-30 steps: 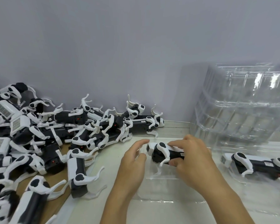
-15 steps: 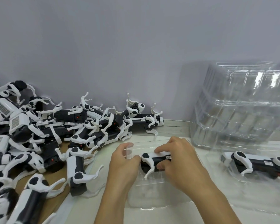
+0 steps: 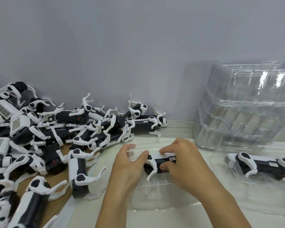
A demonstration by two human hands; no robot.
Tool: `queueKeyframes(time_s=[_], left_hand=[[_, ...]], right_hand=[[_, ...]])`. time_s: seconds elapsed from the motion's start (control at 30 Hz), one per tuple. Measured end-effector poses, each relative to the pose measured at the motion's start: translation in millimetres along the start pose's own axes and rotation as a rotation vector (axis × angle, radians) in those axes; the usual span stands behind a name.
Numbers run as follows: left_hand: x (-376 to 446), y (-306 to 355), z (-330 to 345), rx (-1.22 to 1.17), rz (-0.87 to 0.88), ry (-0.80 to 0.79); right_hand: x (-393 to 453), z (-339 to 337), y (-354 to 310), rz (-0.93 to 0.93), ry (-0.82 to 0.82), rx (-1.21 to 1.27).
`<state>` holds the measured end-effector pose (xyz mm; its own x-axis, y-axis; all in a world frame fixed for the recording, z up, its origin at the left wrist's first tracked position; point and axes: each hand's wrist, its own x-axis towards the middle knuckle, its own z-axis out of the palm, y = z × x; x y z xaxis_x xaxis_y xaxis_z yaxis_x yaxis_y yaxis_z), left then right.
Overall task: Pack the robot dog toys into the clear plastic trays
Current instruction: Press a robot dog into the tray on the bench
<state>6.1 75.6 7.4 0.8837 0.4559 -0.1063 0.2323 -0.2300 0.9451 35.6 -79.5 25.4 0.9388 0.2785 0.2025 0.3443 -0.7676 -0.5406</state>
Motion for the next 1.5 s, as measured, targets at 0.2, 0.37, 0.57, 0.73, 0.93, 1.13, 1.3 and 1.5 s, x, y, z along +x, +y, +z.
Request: queueKeyframes(time_s=[0.2,0.37,0.57,0.73,0.93,1.13,1.3,1.5], left_hand=[[0,-2,-1,-0.037,0.024,-0.046],[0,-3,0,0.012,0.051,-0.077],[0,-4,1,0.036,0.070,-0.089],[1,-4,4,-0.029,0.067,-0.073],[1,-5,7,-0.165,0.069,-0.053],[3,-5,9,-0.200,0.067,-0.047],[2,-6,9,-0.195,0.076,-0.064],[3,-5,9,-0.184,0.080,-0.054]], right_hand=[[-6,-35,15,0.063,-0.002,-0.022],[-4,-38,18,0.084,0.040,-0.049],[-2,-24,21,0.110,0.149,-0.083],[0,-22,24,0.111,0.140,-0.138],[-4,-5,1,-0.125,0.094,-0.020],[-3,2,-7,-0.131,0.060,0.015],[-1,3,-3,-0.041,0.012,0.072],[-2,0,-1,-0.047,-0.031,0.092]])
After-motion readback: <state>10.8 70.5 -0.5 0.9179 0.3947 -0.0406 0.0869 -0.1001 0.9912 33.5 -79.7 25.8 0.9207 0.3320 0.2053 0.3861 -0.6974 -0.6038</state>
